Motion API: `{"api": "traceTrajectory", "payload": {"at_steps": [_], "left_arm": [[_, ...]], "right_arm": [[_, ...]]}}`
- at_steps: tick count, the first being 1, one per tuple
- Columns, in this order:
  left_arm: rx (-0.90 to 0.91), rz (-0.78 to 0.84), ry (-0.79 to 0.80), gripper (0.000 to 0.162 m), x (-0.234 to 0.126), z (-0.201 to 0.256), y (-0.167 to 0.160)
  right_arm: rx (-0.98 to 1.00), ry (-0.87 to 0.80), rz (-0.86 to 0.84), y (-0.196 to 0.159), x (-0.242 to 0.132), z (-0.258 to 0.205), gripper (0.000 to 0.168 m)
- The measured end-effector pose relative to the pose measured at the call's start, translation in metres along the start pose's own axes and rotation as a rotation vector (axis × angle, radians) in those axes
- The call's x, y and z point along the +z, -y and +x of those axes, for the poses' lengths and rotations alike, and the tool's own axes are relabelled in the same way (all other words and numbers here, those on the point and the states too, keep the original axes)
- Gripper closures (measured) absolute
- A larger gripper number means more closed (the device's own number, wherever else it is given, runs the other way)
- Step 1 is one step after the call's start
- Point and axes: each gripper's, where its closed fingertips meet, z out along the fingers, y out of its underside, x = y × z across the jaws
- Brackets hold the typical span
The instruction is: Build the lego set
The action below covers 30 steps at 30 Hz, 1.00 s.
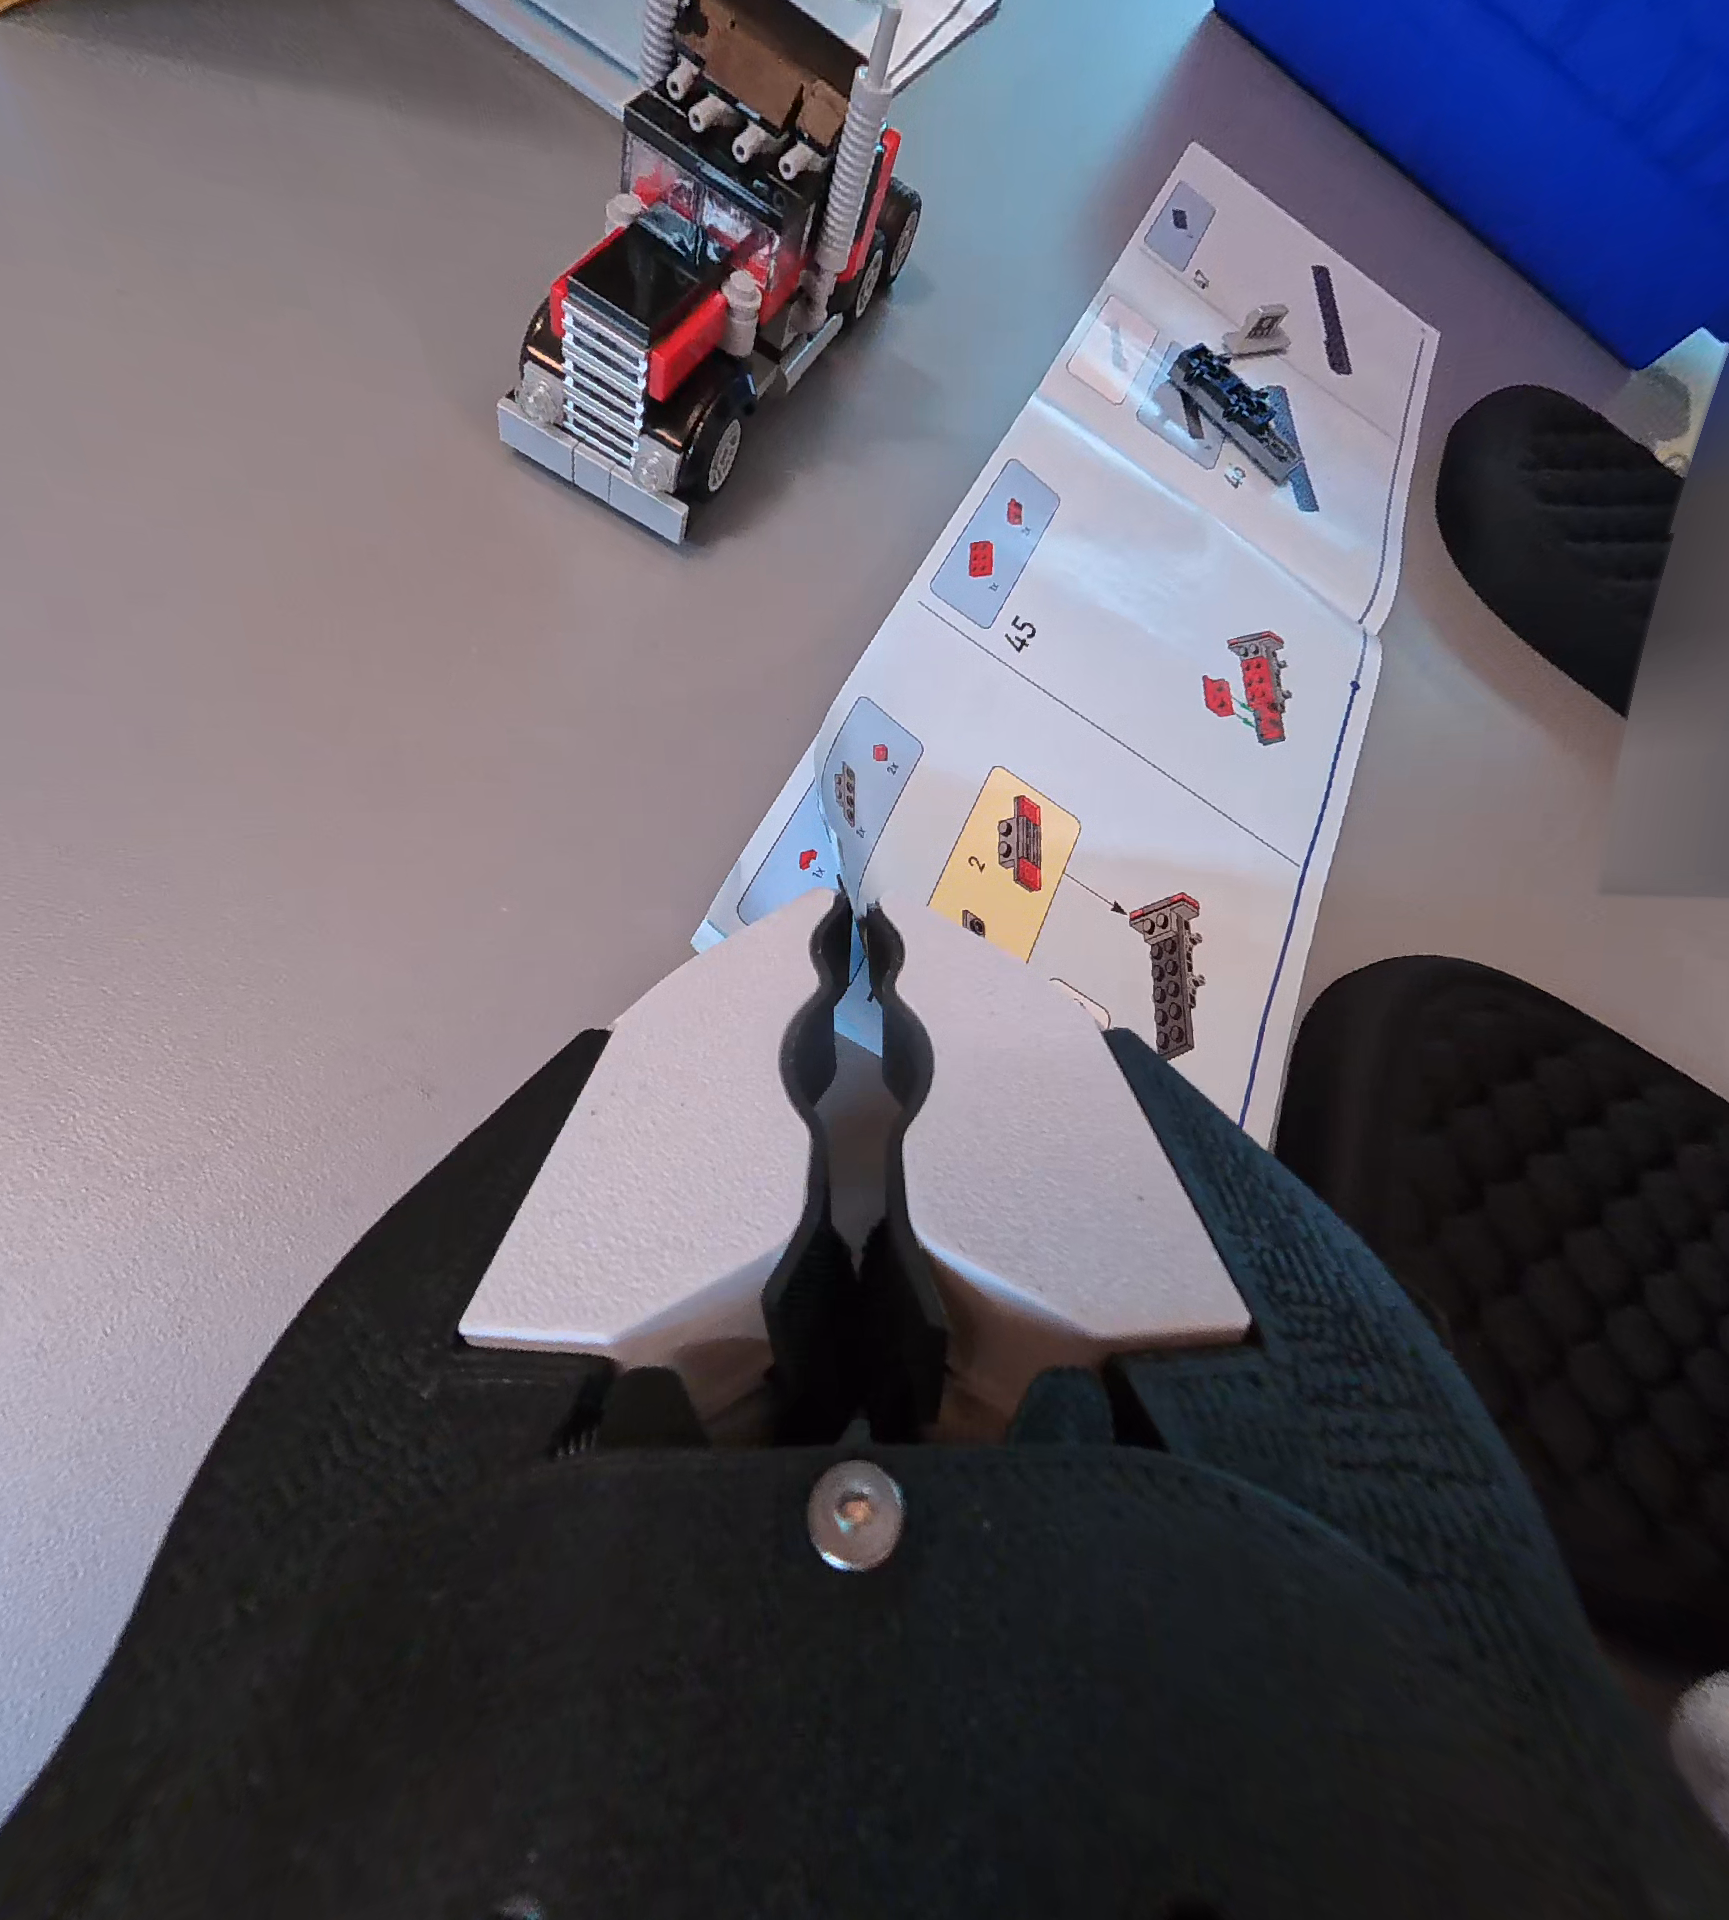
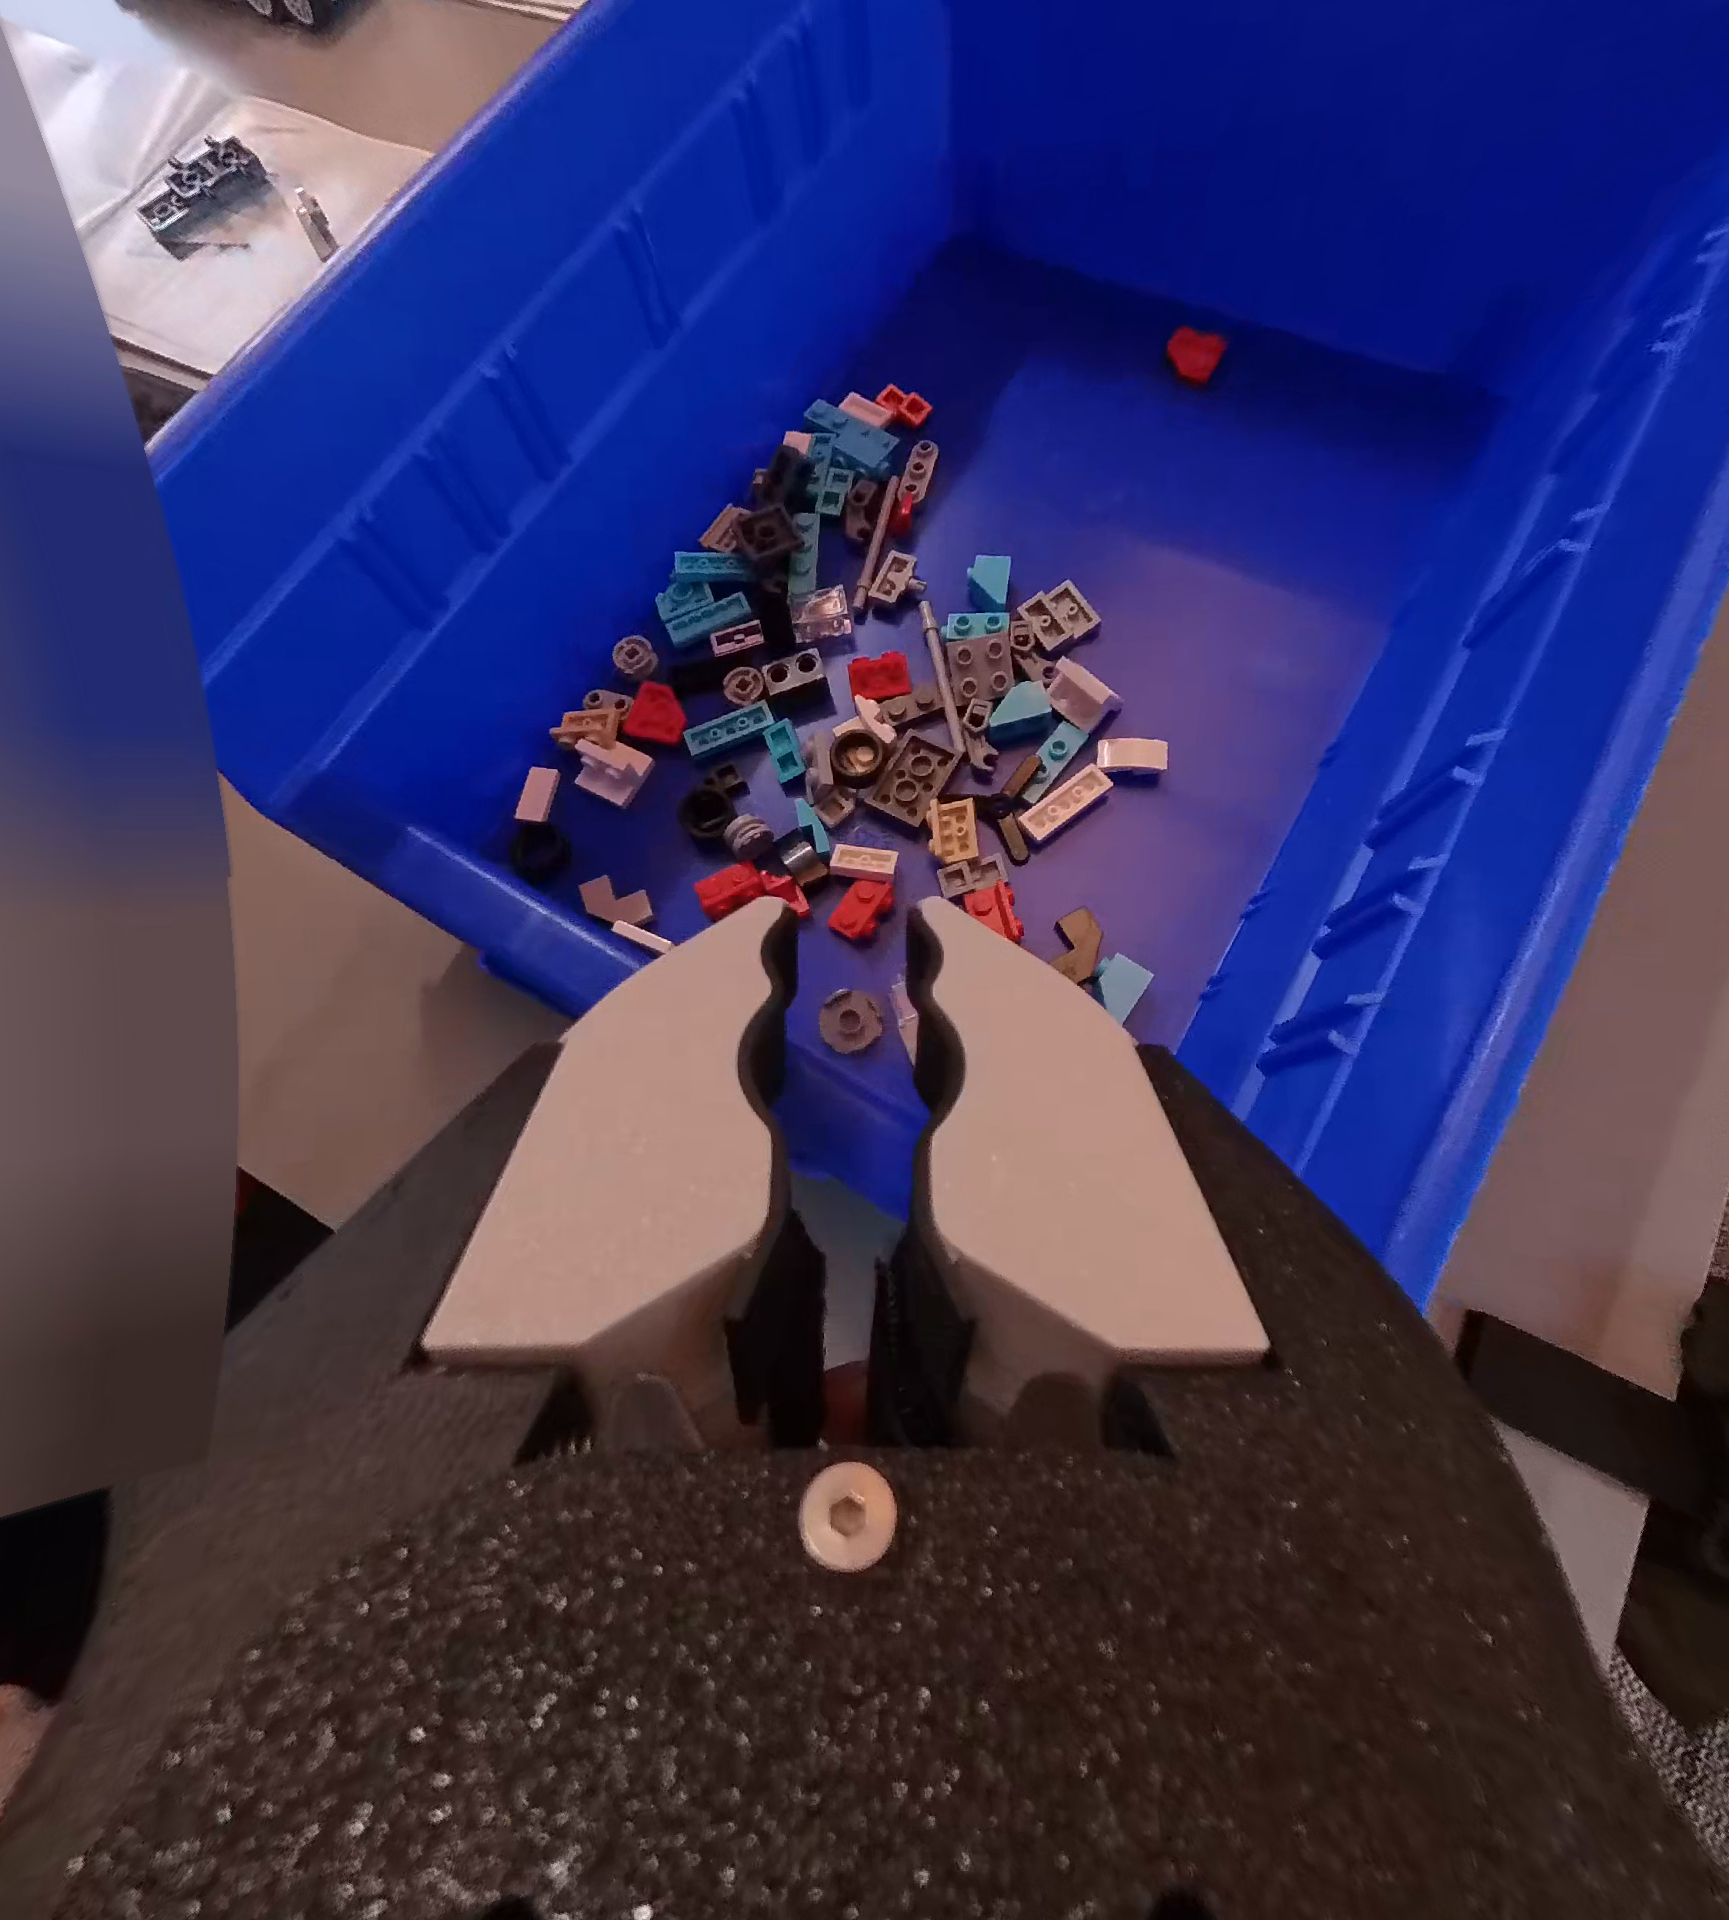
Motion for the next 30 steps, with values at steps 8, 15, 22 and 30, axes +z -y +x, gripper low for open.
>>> {"api": "traceTrajectory", "payload": {"at_steps": [8, 15, 22, 30], "left_arm": [[0.013, 0.004, 0.0, 0.159, -0.001, 0.001, 0.0], [0.036, 0.025, 0.193, 0.103, -0.011, -0.008, 0.007], [0.162, 0.058, 0.503, 0.082, -0.078, 0.014, 0.036], [0.168, 0.354, 0.437, 0.086, -0.192, 0.099, 0.073]], "right_arm": [[-0.041, 0.002, 0.007, 0.021, -0.003, -0.013, 0.148], [-0.165, 0.02, 0.038, 0.078, -0.001, -0.049, 0.145], [-0.317, 0.119, 0.062, 0.141, 0.038, -0.114, 0.132], [-0.463, 0.314, 0.092, 0.198, 0.105, -0.208, 0.128]]}}
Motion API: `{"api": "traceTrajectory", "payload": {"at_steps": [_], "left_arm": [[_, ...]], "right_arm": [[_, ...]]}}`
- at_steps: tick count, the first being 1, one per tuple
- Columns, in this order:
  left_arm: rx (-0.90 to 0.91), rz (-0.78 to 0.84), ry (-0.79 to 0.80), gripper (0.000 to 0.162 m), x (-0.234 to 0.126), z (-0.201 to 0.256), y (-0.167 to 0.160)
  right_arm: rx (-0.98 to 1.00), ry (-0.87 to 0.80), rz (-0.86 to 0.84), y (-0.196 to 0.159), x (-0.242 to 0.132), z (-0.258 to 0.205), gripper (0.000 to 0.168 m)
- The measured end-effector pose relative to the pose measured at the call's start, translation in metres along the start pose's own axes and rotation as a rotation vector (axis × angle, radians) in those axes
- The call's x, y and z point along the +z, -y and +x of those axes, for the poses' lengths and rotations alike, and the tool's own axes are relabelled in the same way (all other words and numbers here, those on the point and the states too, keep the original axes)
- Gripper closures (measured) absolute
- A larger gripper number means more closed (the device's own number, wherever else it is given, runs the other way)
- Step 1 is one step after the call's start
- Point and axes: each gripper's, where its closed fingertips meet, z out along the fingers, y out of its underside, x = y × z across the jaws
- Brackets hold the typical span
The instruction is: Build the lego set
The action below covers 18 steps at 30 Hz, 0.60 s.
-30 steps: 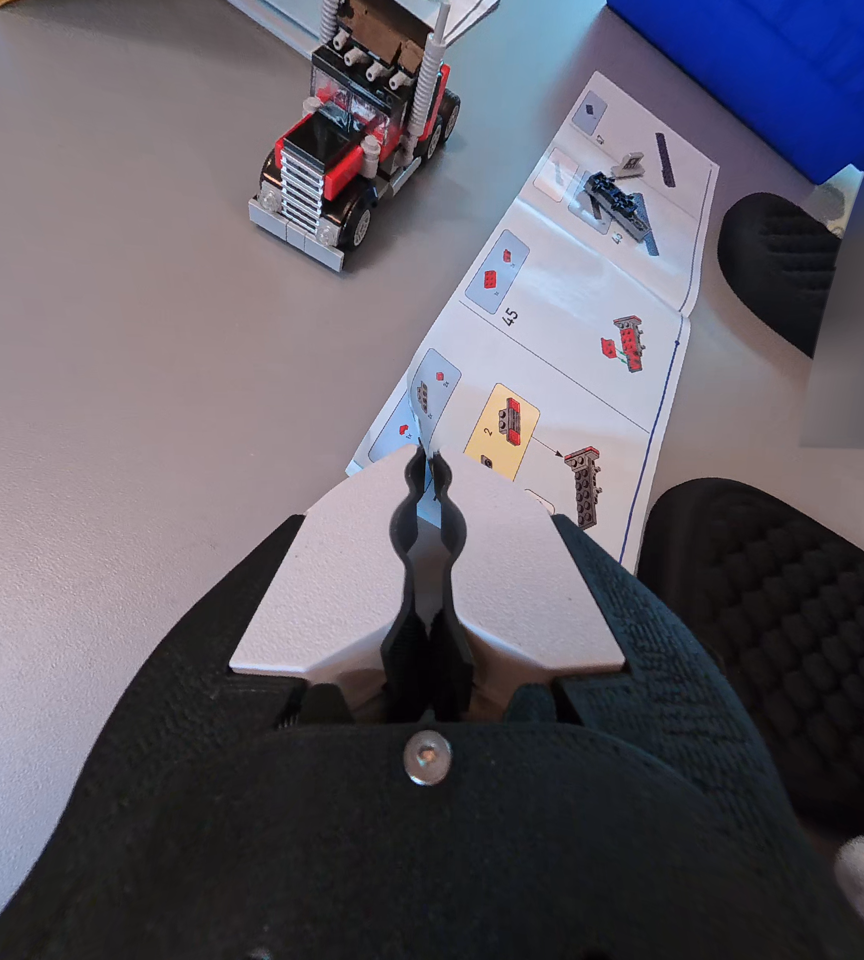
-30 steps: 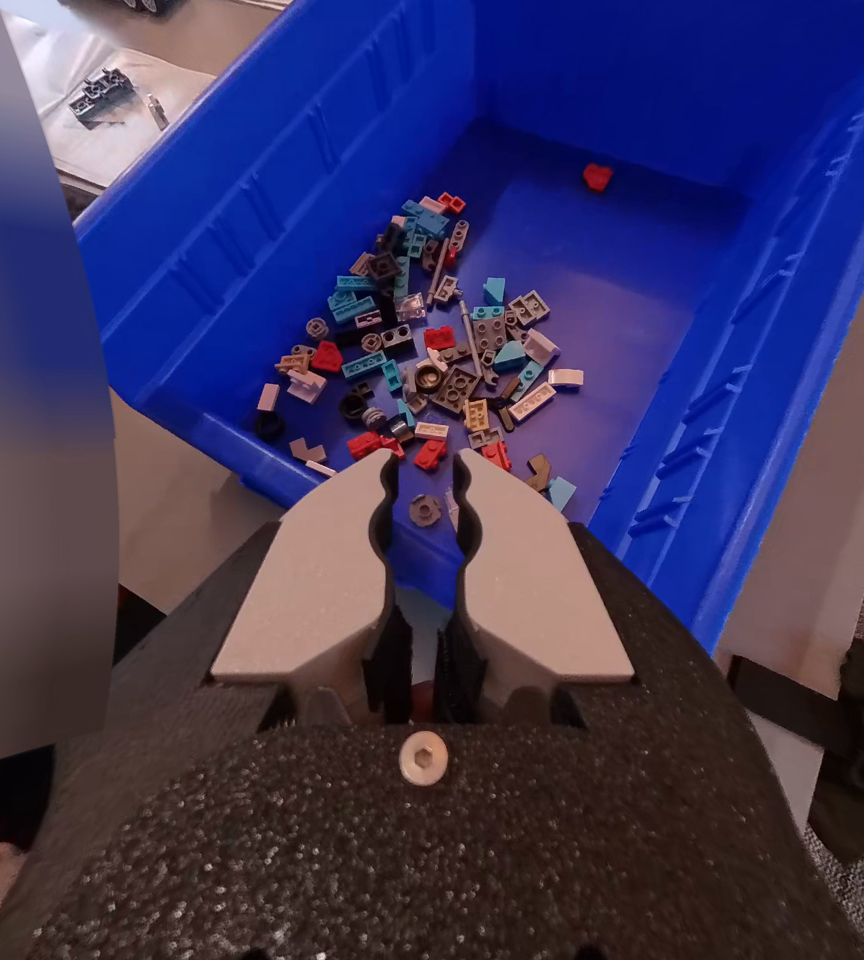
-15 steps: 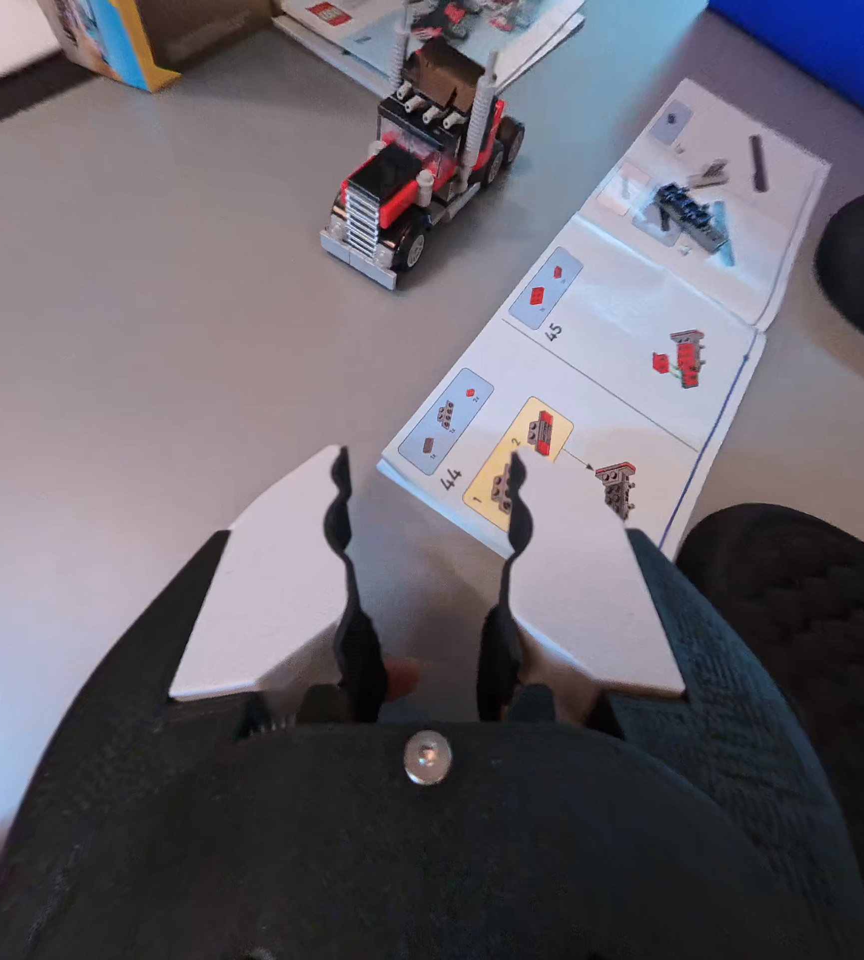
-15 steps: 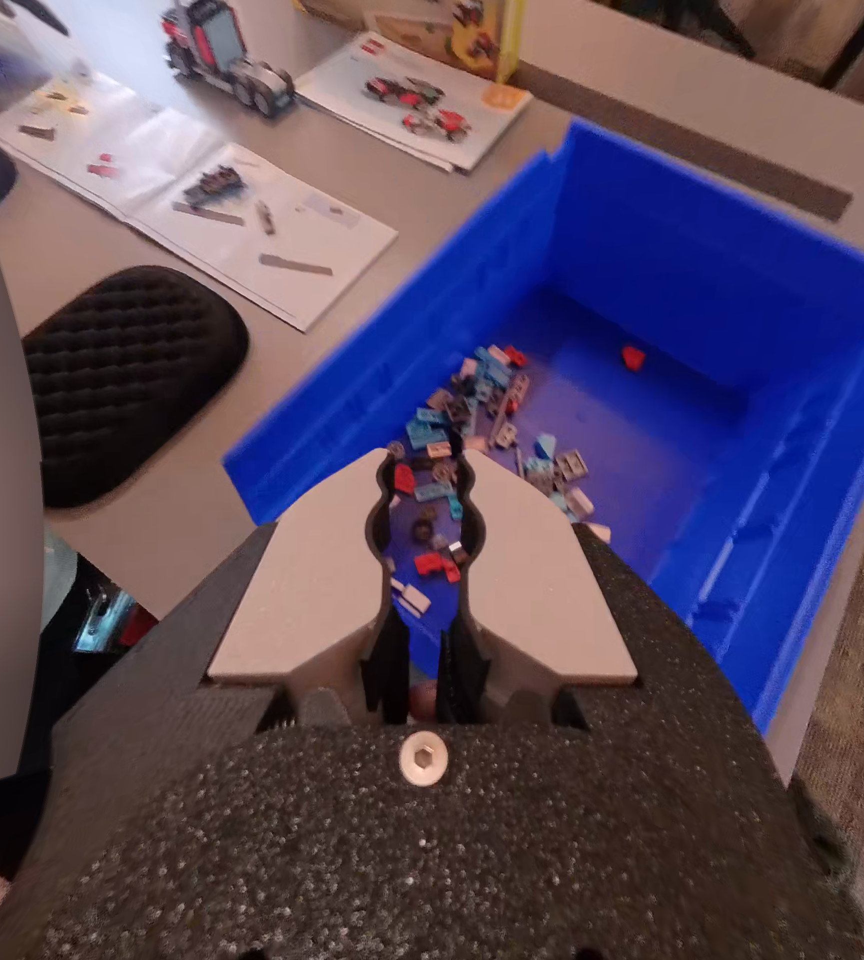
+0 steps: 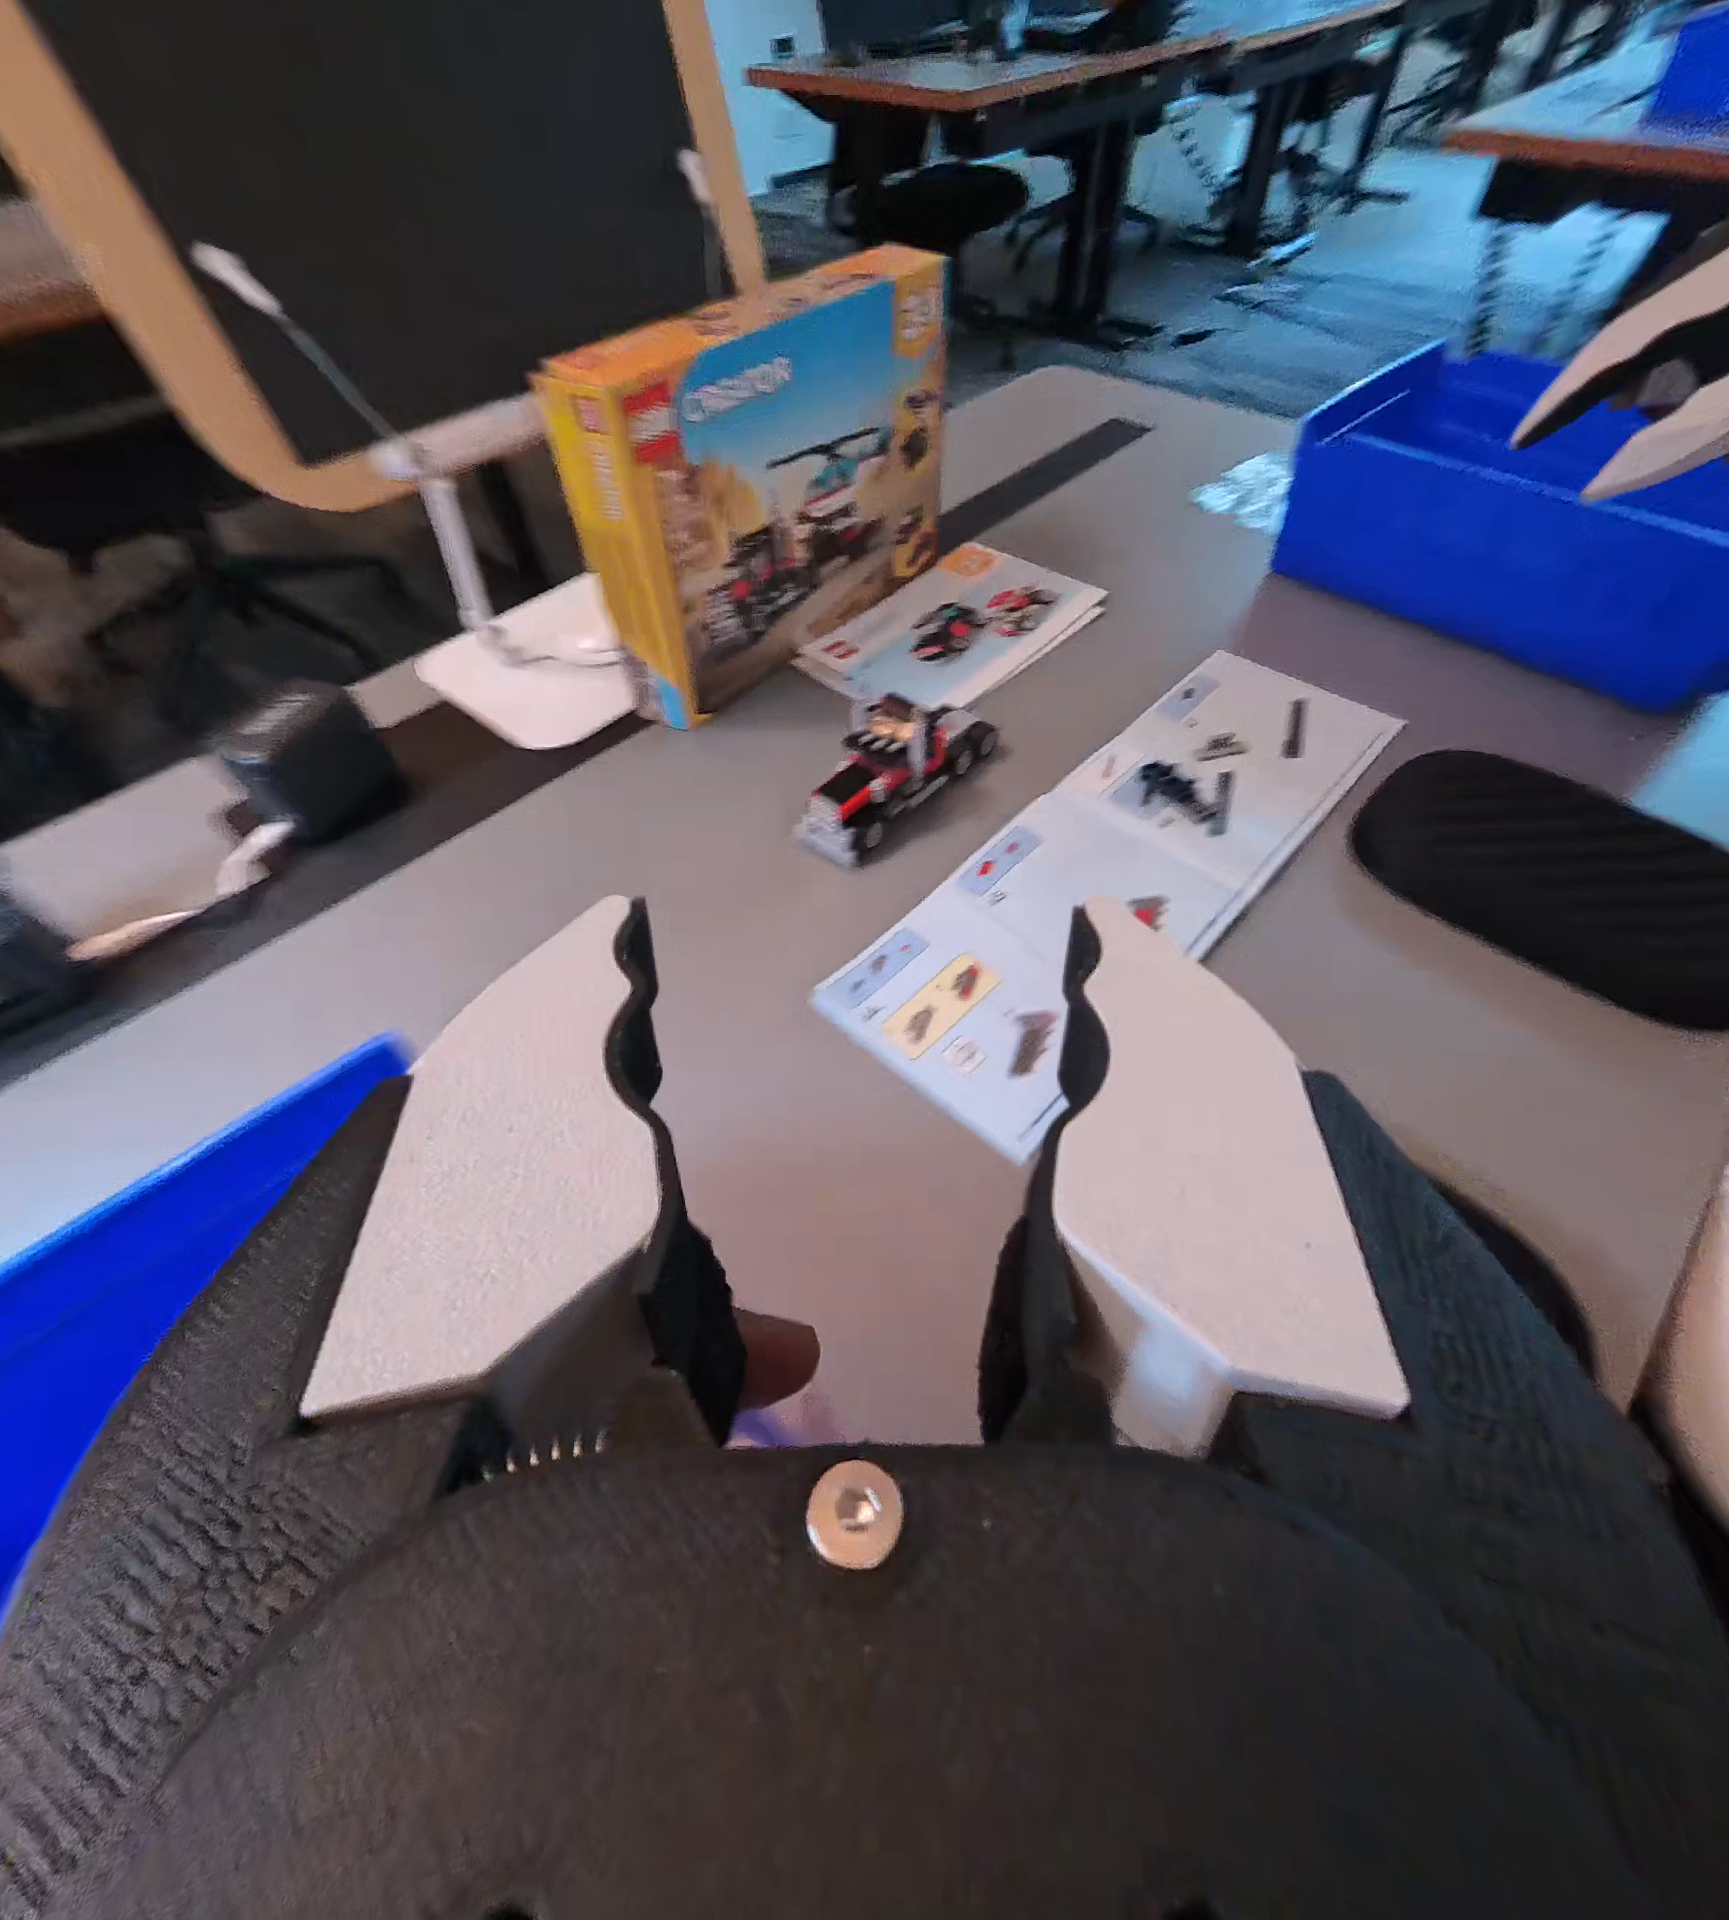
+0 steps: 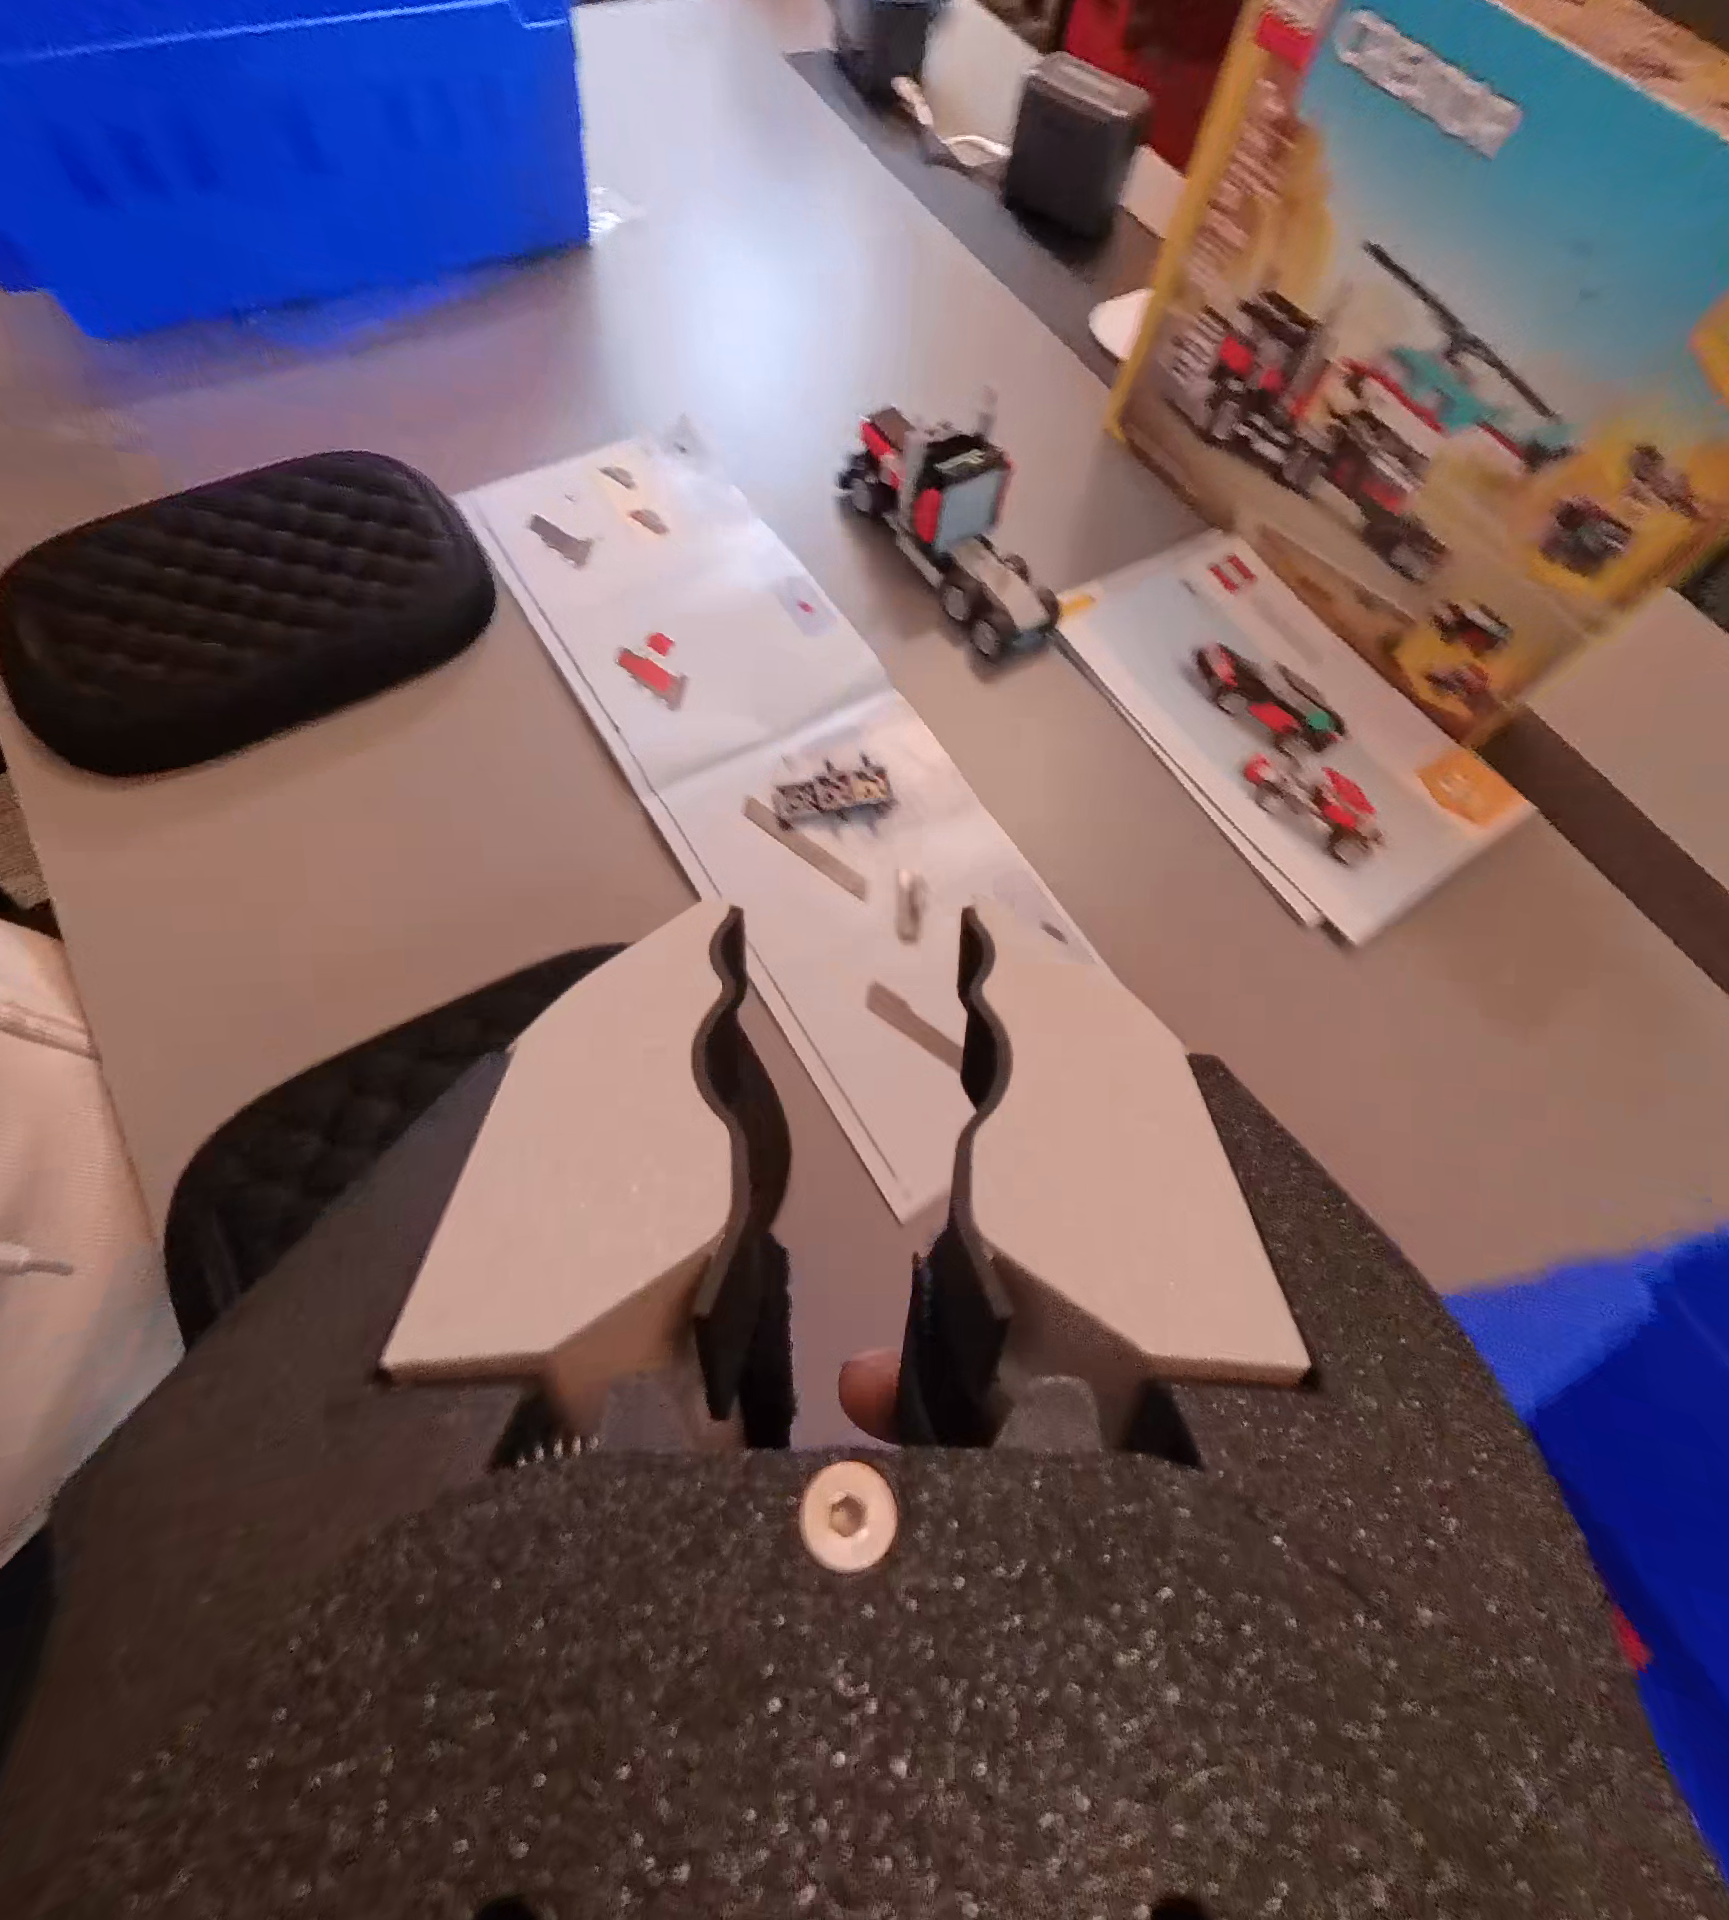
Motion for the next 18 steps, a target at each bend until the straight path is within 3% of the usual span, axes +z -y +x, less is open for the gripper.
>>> {"api": "traceTrajectory", "payload": {"at_steps": [3, 8, 10, 14, 18], "left_arm": [[0.046, -0.047, 0.189, 0.098, -0.063, -0.041, -0.008], [-0.12, -0.253, 0.386, 0.115, -0.13, -0.12, -0.087], [-0.149, -0.31, 0.354, 0.123, -0.129, -0.121, -0.114], [-0.121, -0.59, 0.311, 0.138, -0.112, -0.122, -0.179], [-0.188, -0.671, 0.278, 0.149, -0.095, -0.13, -0.209]], "right_arm": [[-0.034, 0.085, -0.016, 0.004, 0.029, -0.015, 0.127], [0.02, 0.148, 0.036, -0.011, 0.072, -0.006, 0.127], [0.041, 0.118, 0.067, -0.021, 0.083, 0.006, 0.127], [0.124, 0.076, 0.139, -0.029, 0.09, 0.024, 0.129], [0.135, 0.048, 0.098, -0.039, 0.092, 0.03, 0.128]]}}
